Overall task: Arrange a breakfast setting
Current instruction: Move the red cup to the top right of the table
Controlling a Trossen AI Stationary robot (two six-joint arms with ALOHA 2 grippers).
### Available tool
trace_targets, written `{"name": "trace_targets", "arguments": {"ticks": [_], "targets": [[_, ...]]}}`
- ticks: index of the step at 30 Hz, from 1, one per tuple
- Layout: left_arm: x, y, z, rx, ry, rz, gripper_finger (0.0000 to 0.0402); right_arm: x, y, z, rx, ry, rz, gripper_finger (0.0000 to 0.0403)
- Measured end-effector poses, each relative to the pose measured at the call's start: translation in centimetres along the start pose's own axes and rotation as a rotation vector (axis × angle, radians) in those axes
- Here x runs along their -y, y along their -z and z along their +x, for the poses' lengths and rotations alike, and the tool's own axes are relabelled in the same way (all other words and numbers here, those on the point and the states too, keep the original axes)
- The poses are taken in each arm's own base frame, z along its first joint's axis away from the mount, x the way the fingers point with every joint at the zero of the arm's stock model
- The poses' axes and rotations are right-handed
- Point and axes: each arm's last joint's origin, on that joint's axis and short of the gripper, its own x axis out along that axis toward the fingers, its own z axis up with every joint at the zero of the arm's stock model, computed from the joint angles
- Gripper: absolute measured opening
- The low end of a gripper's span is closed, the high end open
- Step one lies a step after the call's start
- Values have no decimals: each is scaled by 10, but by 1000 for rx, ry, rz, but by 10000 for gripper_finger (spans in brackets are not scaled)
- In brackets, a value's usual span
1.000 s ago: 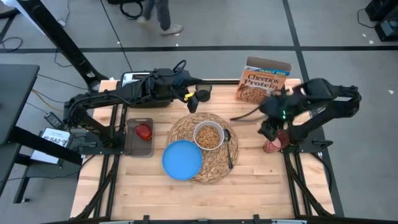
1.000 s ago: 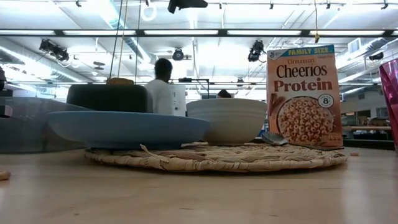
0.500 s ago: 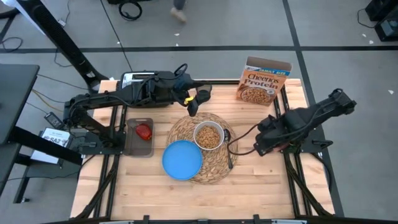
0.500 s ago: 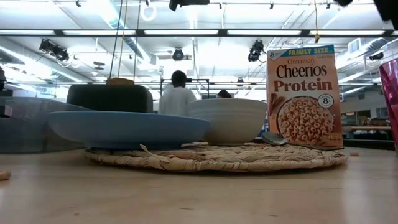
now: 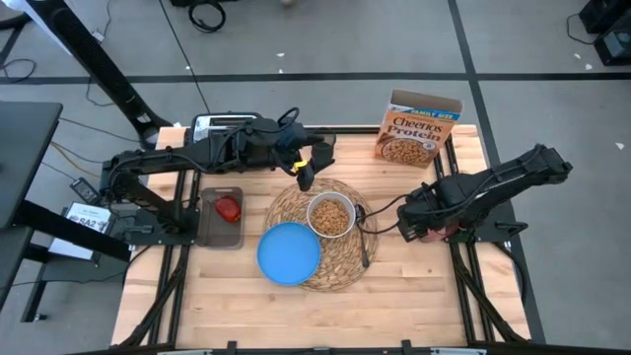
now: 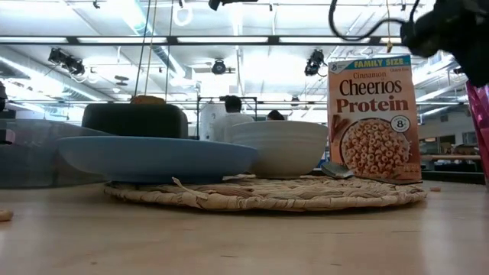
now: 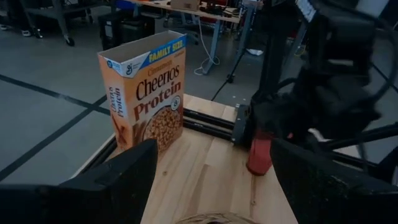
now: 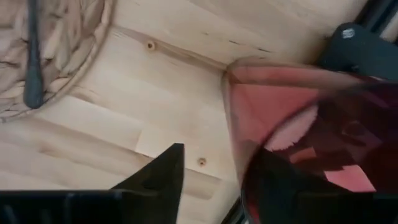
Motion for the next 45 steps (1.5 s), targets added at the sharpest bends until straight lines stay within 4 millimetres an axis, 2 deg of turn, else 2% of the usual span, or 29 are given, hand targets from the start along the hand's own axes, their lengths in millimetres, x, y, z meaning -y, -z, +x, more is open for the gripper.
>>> {"name": "trace_targets", "arguments": {"ticks": [3, 8, 9, 12, 16, 20, 24, 28, 32, 37, 45], "targets": [[3, 2, -1, -12, 9, 5, 316, 1, -3, 9, -31, 7, -14, 132], [16, 2, -7, -12, 48, 39, 315, 0, -5, 11, -24, 22, -55, 24], [19, 1, -10, -4, 60, 49, 314, 1, -5, 11, -25, 24, -73, 16], [25, -6, -27, 26, 92, 67, 314, -1, -6, 6, -32, 12, -105, 15], [29, -14, -48, 52, 120, 74, 314, -9, -13, -20, 18, -68, -231, 11], [35, -22, -66, 101, 156, 89, 314, -23, -32, -49, 136, -92, -521, 11], [48, -25, -84, 134, 221, 111, 314, -42, -62, -65, 228, -35, -901, 11], [61, -24, -97, 141, 287, 118, 314, -64, -96, -61, 275, 101, -1294, 11], [74, -22, -106, 140, 345, 118, 314, -78, -133, -44, 242, 220, -1530, 11], [85, -20, -113, 134, 398, 102, 314, -85, -168, -30, 233, 248, -1625, 11], [88, -19, -115, 134, 409, 101, 313, -87, -197, -24, 220, 290, -1724, 11]]}}
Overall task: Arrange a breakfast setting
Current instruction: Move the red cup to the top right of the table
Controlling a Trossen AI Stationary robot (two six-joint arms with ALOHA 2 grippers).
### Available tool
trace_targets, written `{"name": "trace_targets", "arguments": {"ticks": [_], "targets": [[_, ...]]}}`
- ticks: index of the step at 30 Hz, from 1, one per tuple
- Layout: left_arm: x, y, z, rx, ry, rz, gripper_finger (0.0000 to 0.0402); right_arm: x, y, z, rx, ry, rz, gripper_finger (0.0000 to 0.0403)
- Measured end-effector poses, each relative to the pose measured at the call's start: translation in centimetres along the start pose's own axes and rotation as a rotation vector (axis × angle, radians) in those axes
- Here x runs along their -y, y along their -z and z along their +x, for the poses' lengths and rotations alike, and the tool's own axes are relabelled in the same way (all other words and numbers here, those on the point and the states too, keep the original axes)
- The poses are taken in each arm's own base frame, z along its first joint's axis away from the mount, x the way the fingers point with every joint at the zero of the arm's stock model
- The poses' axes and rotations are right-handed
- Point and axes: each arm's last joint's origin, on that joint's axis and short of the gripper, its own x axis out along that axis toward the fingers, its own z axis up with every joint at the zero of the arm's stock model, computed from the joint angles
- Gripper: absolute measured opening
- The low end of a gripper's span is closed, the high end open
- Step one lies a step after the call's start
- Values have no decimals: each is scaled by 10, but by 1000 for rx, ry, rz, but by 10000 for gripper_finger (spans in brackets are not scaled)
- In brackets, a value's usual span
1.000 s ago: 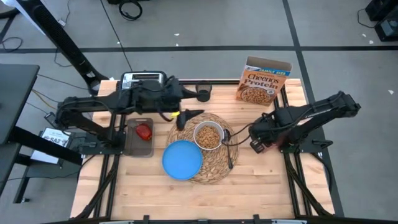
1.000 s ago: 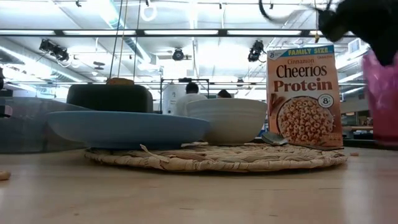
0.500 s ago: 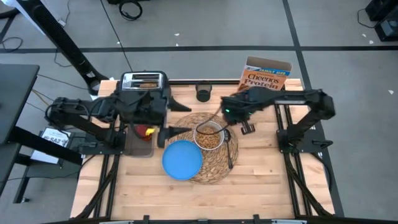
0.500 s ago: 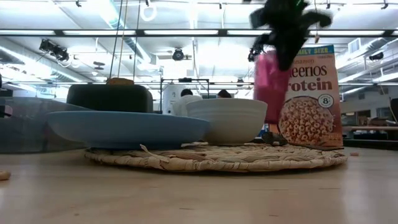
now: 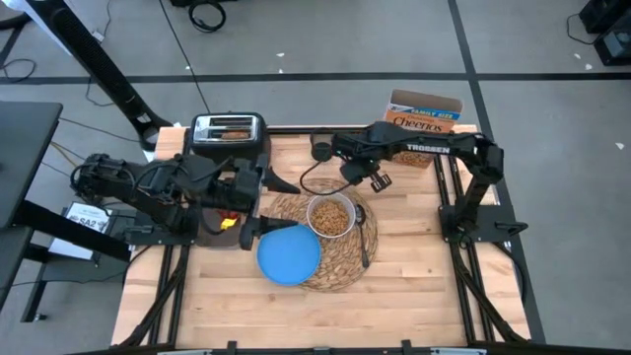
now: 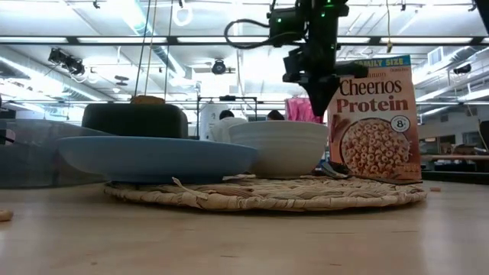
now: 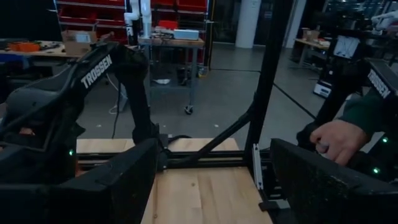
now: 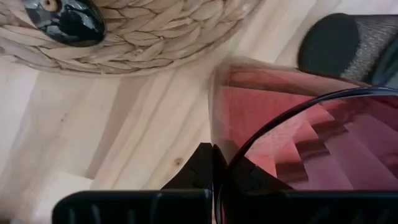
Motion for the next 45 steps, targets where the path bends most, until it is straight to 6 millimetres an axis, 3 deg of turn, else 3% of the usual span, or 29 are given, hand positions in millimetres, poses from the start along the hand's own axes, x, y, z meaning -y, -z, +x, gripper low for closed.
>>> {"name": "trace_targets", "arguments": {"ticks": [29, 37, 45], "targets": [[-1, -2, -4, 11, -16, 2, 313, 23, 16, 9, 115, -52, 84, 32], [-1, -1, -4, -5, -19, 12, 314, 25, 15, 14, 113, -6, 102, 88], [-3, 8, -4, -88, -63, -10, 314, 29, 15, 6, 89, 44, 149, 151]]}}
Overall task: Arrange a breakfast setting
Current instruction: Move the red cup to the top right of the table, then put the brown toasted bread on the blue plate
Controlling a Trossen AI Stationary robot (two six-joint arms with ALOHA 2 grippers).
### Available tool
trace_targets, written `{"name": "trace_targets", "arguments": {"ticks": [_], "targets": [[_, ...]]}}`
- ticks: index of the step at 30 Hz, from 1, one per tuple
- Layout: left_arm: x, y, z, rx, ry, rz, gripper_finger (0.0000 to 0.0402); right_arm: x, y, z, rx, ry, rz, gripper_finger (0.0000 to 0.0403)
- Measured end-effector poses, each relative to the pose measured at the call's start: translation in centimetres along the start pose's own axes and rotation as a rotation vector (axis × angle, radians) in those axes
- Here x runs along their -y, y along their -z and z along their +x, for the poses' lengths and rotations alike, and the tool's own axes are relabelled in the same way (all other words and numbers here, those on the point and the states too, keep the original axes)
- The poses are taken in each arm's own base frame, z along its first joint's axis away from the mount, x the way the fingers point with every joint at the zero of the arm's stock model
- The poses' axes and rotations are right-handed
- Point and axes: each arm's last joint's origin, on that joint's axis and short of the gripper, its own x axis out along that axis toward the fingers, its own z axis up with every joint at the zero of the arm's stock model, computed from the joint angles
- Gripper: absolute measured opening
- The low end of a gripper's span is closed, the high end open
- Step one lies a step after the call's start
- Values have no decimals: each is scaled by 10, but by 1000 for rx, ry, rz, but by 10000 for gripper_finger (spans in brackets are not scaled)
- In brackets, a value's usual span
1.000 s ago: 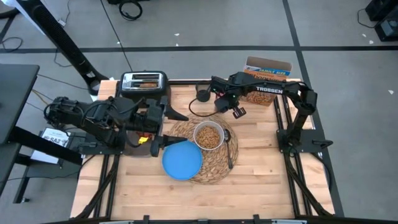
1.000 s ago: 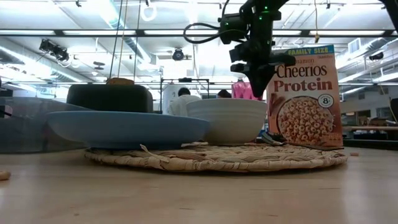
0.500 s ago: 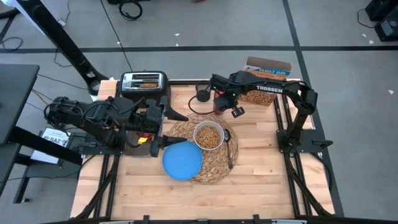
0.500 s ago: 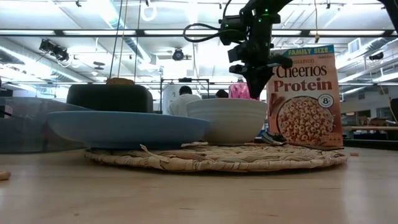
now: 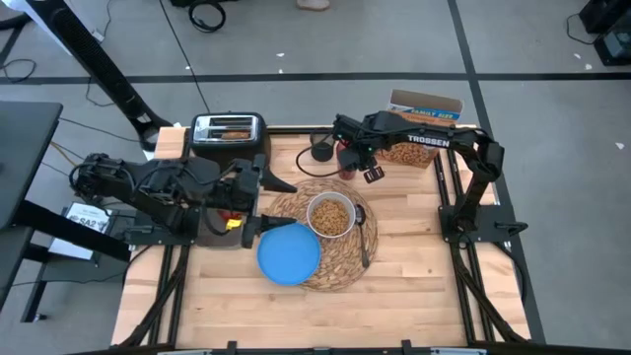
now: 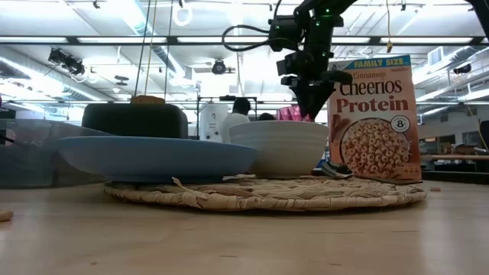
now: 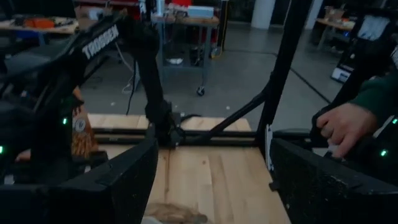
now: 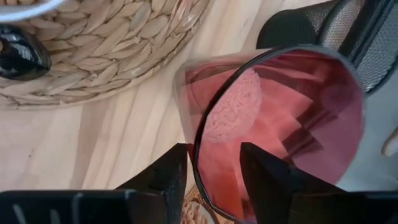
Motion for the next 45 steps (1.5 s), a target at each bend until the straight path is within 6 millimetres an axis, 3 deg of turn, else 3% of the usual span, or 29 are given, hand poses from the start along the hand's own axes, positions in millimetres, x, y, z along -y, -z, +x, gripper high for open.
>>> {"name": "trace_targets", "arguments": {"ticks": [18, 24, 28, 33, 38, 45], "targets": [[-45, 37, -5, -392, -305, -130, 313, -5, -19, -51, 45, 30, 24, 165], [-93, 35, -8, -427, -367, -124, 300, -14, -28, -85, 32, 86, 55, 165], [-140, 43, -24, -552, -451, -129, 297, -28, -36, -121, 89, 102, 119, 165], [-190, 55, -42, -730, -520, 15, 297, -50, -42, -168, 190, 105, 247, 165], [-228, 70, -59, -925, -480, 133, 297, -79, -38, -208, 329, 92, 339, 165], [-272, 99, -68, -1135, -452, 66, 297, -110, -19, -245, 447, 124, 397, 165]]}}
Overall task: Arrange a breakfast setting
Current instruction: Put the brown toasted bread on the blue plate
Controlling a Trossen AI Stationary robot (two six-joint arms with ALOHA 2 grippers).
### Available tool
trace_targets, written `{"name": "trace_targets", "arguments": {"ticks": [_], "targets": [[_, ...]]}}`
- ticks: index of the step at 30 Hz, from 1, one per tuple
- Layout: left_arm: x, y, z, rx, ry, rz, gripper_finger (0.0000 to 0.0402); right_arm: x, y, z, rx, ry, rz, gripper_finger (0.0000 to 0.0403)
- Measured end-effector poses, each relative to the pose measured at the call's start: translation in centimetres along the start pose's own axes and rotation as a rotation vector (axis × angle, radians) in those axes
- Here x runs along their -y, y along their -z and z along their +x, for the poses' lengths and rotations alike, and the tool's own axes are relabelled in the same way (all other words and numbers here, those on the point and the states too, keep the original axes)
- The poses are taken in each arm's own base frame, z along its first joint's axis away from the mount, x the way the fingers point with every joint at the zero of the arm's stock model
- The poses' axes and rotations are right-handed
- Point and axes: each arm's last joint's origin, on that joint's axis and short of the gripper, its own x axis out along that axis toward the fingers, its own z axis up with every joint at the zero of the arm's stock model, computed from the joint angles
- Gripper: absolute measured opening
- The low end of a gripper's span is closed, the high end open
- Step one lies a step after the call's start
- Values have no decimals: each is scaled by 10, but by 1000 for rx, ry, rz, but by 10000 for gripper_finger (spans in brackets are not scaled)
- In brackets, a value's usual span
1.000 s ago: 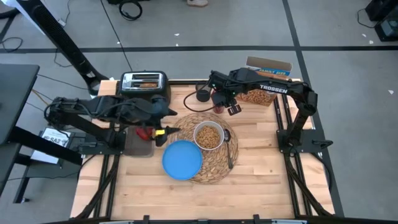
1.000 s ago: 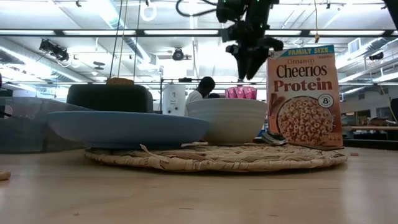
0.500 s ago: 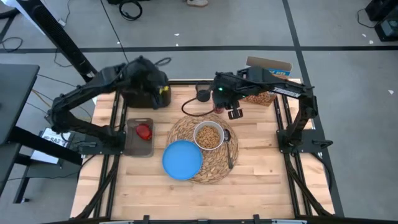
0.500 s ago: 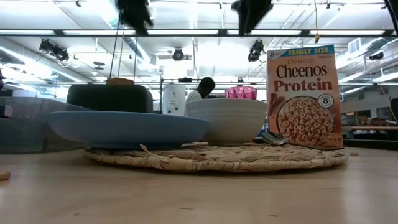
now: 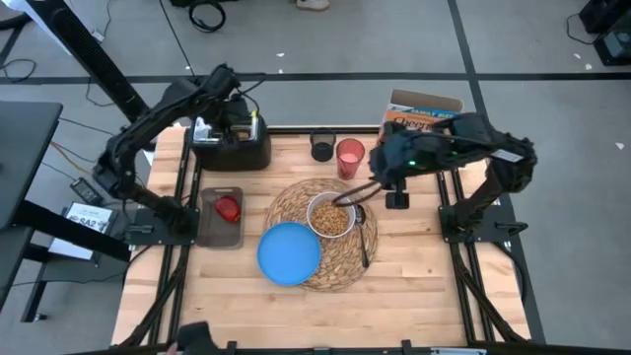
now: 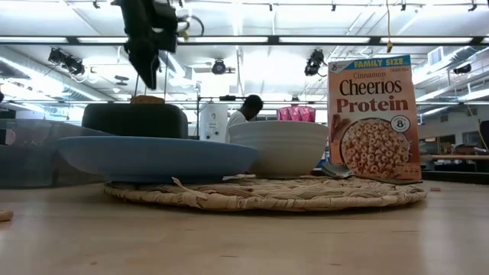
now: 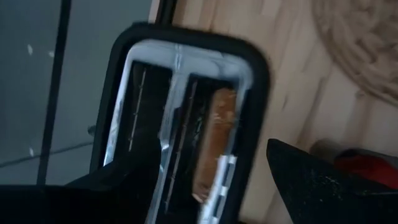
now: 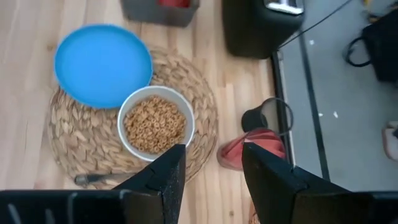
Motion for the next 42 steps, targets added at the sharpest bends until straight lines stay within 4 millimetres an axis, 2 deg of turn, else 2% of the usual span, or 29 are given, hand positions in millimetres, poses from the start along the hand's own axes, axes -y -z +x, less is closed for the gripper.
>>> {"name": "trace_targets", "arguments": {"ticks": [7, 11, 22, 31, 36, 42], "targets": [[-14, -1, 33, -121, 48, 12, 296, -1, 6, -17, 49, 66, 71, 165], [-15, -2, 39, -164, 47, 21, 280, -1, 7, -19, 54, 92, 80, 165], [-12, -2, 39, -178, 55, 1, 156, 1, 6, -17, 51, 99, 34, 165], [-11, -1, 40, -198, 55, -66, 71, 2, 6, -17, 53, 95, 43, 165], [-8, 0, 37, -202, 50, -86, 48, 2, 6, -17, 53, 95, 37, 165], [-5, 1, 23, -163, 1, -106, 44, 2, 6, -17, 52, 94, 39, 165]]}}
